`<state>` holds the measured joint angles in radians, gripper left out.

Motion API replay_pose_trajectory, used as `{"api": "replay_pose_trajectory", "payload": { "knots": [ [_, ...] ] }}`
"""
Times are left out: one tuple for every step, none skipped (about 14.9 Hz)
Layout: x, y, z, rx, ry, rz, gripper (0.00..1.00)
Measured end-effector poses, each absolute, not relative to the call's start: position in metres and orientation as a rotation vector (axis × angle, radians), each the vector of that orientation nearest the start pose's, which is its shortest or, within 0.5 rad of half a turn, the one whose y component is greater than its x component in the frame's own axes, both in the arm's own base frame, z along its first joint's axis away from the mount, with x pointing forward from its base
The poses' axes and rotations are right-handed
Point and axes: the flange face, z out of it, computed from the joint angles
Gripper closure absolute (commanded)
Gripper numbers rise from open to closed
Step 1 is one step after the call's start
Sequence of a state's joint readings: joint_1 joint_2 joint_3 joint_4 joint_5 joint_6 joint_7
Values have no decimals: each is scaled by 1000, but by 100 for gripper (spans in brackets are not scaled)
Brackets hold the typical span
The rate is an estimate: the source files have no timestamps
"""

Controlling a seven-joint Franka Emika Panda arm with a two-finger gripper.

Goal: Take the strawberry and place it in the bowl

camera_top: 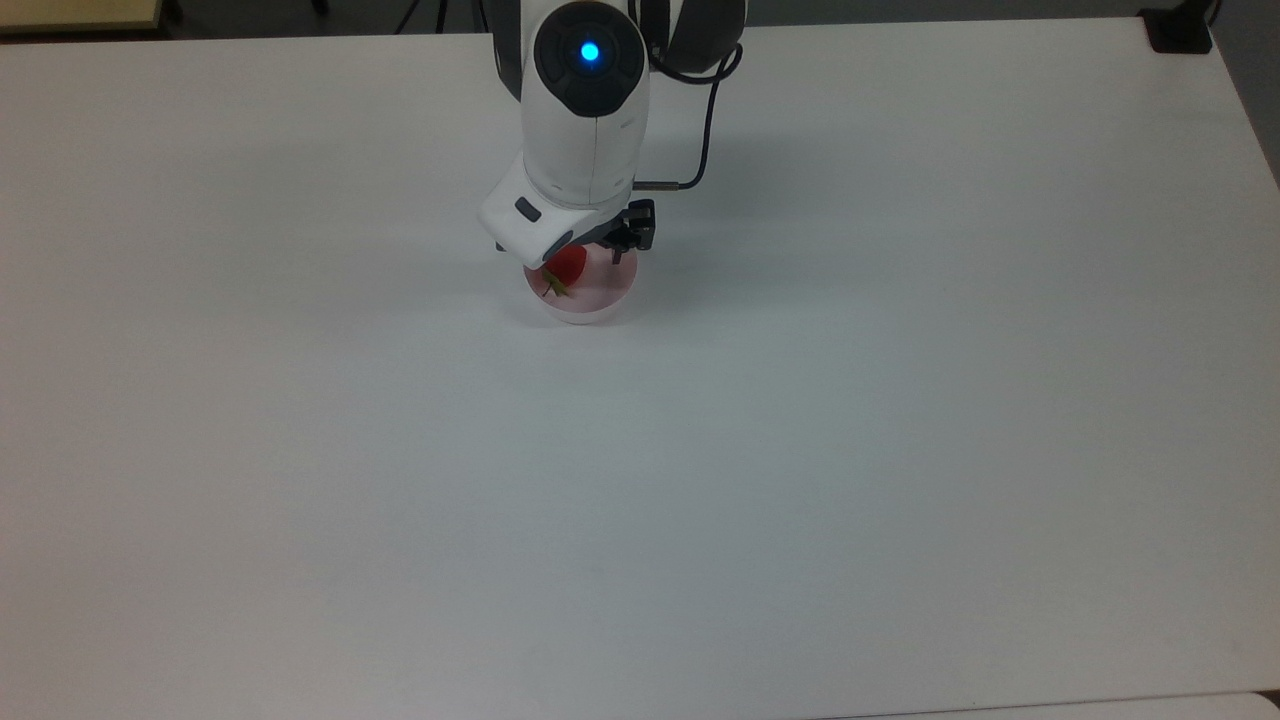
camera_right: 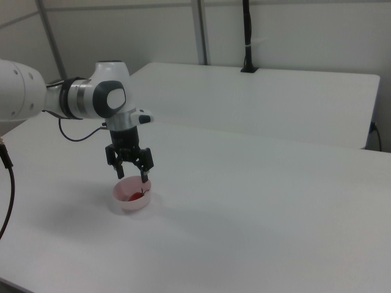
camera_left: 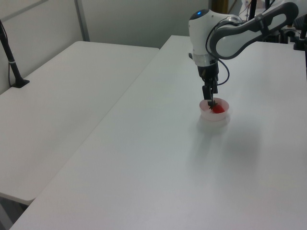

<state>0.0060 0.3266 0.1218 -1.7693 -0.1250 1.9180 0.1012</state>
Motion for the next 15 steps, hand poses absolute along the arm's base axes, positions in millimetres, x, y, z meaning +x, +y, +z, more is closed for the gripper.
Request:
{"api": "replay_pose_trajectory", "payload": {
  "knots": [
    [618,65,371,-3223,-122,249,0],
    [619,65,380,-3225,-118,224,0],
    [619,65,392,-3227,-115,203,0],
    [618,65,406,-3231,-111,186,0],
    [617,64,422,-3234,-107,161,0],
    [615,64,438,-3237,-102,130,0],
    [612,63,458,-3240,-94,98,0],
    [607,62,479,-3245,-74,76,0],
    [596,59,509,-3252,-19,55,0],
    [589,58,528,-3256,26,41,0],
    [581,56,545,-3258,71,26,0],
    [575,55,559,-3260,94,10,0],
    [569,53,570,-3260,115,-6,0],
    [565,51,576,-3261,129,-10,0],
    [562,50,579,-3262,136,-4,0]
  ]
}}
